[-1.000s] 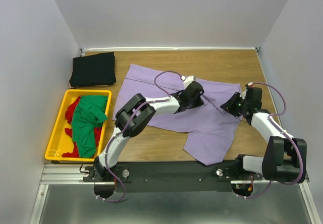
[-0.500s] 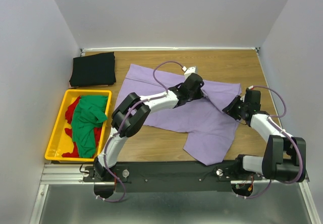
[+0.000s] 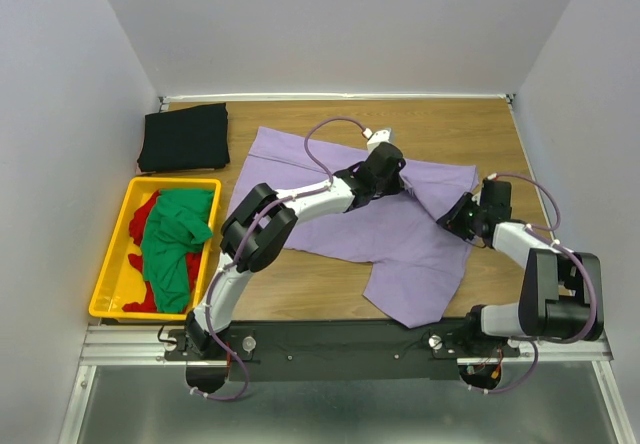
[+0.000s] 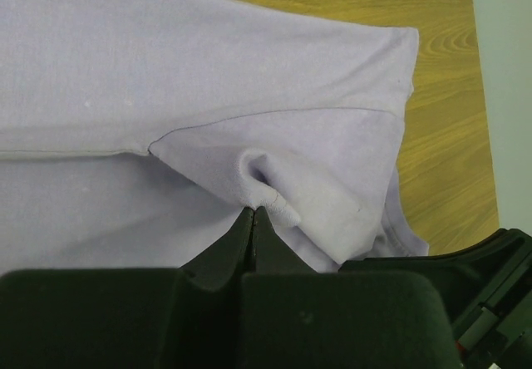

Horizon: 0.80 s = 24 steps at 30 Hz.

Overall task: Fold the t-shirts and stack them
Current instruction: Fold the tshirt

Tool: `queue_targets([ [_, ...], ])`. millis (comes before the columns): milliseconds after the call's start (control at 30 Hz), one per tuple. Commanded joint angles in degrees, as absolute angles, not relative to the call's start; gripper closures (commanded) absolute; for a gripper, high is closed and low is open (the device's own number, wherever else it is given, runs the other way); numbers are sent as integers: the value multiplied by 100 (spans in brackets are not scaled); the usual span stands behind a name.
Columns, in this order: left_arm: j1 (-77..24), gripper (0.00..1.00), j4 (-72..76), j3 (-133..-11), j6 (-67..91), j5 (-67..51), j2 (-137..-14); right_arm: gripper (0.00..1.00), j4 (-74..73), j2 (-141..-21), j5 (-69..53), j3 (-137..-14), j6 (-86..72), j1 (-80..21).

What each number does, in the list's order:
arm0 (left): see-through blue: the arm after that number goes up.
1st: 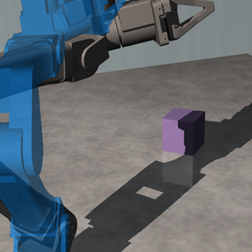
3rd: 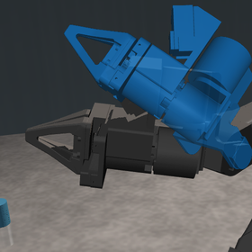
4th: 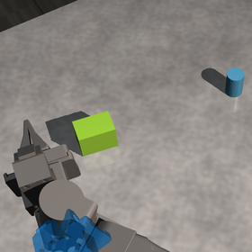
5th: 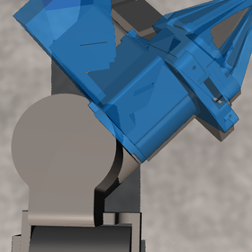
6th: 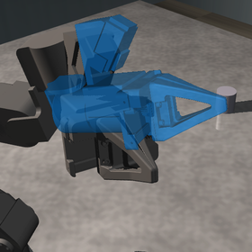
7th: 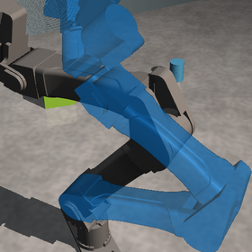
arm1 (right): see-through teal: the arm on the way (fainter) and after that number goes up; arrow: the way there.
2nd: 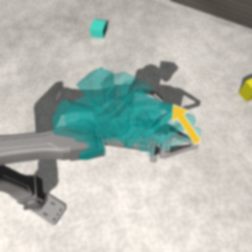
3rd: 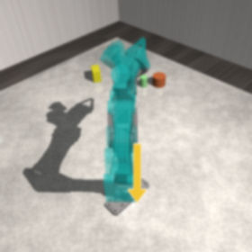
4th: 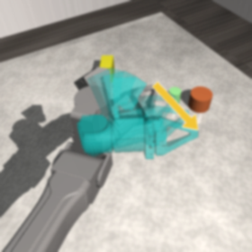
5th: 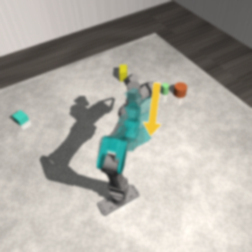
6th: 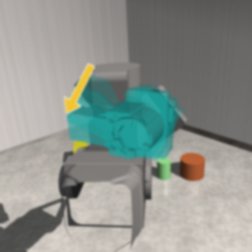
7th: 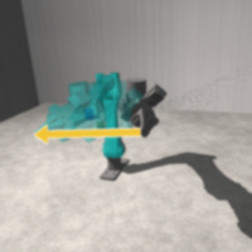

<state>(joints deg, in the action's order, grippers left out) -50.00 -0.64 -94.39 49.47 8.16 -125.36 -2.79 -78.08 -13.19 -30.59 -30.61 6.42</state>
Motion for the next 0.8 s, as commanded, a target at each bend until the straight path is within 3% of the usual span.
queue_targets([
  [0,-5001,100,-176,-9562,4843,809,-12472,64,-61,-7919,-1476,-2918,-3173,615],
  [233,-4992,100,-185,-9571,4843,765,-12498,65,316,-7945,-1494,-2830,-3181,615],
  [500,-4992,100,-229,-9501,4764,808,-12454,94,264,-7674,-1644,-3067,-3260,615],
  [767,-4931,100,-325,-9448,4606,817,-12419,96,-263,-7847,-1275,-3822,-3357,624],
])
